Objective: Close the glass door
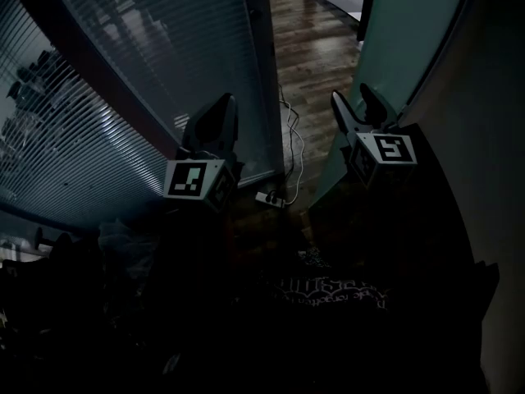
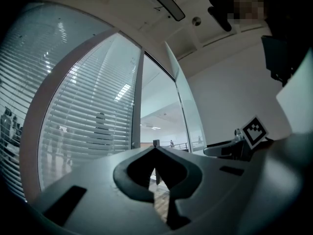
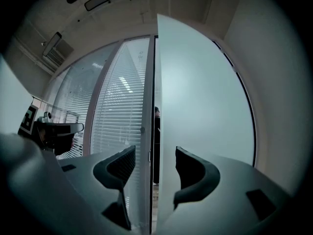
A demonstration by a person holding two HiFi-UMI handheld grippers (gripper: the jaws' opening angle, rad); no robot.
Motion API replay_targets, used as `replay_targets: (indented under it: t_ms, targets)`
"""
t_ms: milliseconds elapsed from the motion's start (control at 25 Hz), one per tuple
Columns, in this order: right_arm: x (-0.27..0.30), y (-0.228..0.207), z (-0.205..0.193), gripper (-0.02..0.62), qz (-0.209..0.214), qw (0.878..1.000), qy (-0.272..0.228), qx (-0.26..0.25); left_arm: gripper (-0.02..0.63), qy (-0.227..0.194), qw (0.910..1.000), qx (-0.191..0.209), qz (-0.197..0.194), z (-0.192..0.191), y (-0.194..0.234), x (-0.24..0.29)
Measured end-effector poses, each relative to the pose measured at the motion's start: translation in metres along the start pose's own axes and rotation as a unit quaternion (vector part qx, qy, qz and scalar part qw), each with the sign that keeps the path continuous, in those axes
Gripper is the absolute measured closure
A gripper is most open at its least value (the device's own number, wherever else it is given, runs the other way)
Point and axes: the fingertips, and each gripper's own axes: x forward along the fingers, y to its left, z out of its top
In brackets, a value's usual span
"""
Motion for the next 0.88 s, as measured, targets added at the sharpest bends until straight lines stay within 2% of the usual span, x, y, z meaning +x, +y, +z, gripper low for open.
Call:
replay_targets:
  t_ms: [880]
  targets:
    - [0.078,0.021,-0.004,0.356,0.069,0.998,0.007,-0.014,0.604,0.000,0.9993,0.001,0.038,-0.010,0.041,0.039]
